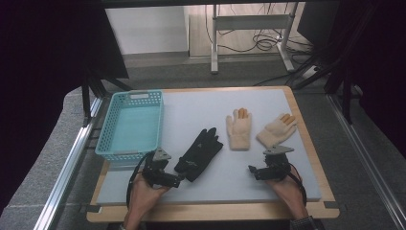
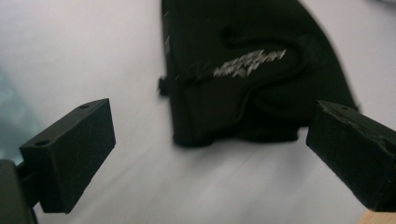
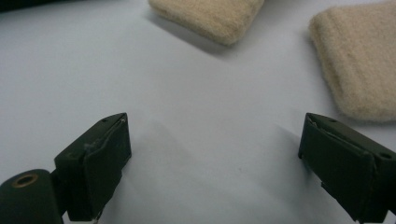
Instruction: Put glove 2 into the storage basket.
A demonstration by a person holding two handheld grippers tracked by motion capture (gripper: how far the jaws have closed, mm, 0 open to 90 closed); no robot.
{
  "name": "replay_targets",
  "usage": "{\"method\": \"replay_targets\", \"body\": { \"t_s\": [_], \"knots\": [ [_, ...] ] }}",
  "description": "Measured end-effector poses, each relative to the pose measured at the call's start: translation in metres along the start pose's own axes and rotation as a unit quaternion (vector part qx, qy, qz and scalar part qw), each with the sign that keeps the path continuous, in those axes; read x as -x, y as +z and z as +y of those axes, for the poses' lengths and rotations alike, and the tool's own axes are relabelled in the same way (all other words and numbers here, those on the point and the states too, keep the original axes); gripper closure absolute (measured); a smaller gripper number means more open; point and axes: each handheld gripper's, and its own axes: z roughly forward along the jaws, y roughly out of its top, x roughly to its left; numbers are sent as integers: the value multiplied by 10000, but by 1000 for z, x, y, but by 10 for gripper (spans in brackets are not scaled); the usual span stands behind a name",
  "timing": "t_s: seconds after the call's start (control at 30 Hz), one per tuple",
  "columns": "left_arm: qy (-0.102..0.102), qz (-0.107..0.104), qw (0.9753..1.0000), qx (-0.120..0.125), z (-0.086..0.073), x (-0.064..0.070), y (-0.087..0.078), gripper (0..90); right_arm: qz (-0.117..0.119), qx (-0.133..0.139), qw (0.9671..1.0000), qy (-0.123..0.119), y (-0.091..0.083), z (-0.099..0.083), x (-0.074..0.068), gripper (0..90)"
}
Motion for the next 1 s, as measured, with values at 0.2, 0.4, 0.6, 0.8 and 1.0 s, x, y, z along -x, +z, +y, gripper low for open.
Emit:
{"method": "replay_targets", "body": {
  "t_s": [0.2, 0.4, 0.6, 0.8, 1.0],
  "knots": [
    [-14, -135, 9998, -132, 24, 7, 15, 1, 0, 4, 10000, -1, 0, 0, 0, 87],
    [79, -221, 9993, -280, 44, 16, 38, 0, 0, 5, 10000, -5, 0, 0, 0, 87],
    [184, -138, 9989, -418, 54, 21, 63, 0, 2, 7, 10000, -3, 0, 0, 0, 87],
    [203, 132, 9976, -641, 54, 14, 81, 0, 3, 7, 10000, 3, 0, 0, 0, 88],
    [238, 142, 9965, -795, 52, 11, 88, 0, 5, 8, 10000, 3, 0, 0, 0, 88]
  ]
}}
